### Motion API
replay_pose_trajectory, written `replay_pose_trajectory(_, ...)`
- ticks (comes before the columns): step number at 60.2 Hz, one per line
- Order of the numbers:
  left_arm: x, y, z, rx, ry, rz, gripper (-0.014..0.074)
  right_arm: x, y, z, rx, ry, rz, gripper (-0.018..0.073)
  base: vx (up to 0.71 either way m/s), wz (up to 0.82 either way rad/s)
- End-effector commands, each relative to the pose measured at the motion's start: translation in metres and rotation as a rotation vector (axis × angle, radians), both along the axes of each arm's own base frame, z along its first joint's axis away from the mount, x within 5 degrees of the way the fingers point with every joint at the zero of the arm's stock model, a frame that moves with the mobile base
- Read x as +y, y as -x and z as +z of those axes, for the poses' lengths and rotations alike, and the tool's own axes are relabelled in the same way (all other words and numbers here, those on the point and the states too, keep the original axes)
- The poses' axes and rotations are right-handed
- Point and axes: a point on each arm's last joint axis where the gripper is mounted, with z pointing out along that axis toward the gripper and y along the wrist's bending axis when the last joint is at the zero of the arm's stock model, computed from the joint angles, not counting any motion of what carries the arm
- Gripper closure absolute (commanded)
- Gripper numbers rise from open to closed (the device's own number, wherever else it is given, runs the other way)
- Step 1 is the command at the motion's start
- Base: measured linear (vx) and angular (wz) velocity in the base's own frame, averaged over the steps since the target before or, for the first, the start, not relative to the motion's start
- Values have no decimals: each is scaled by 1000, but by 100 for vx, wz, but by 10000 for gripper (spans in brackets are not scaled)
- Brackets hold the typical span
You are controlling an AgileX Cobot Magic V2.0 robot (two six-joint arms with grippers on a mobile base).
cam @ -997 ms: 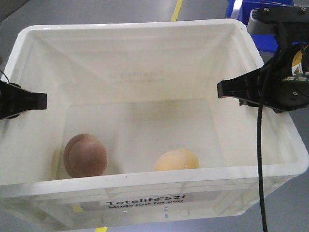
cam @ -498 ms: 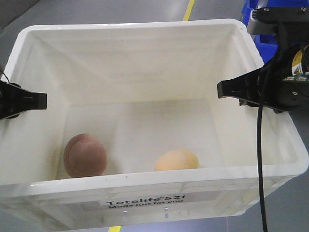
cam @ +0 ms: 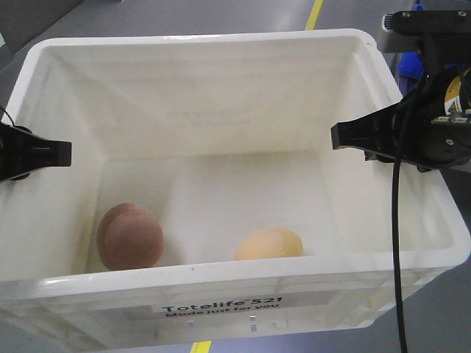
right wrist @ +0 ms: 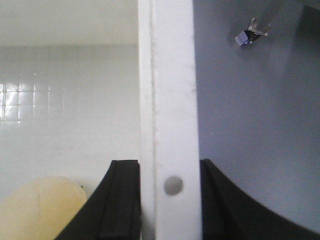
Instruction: Place moving items into box and shelve
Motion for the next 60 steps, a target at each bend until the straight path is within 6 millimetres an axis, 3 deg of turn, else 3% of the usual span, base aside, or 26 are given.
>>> replay_pose_trajectory(1,1,-1,23,-169,29,-43,502,-8,-1,24,-158,-2,4,464,42,6)
replay_pose_trajectory(60,1,-1,23,-168,28,-43,502,-8,-1,24,-158,-2,3,464,42,-4)
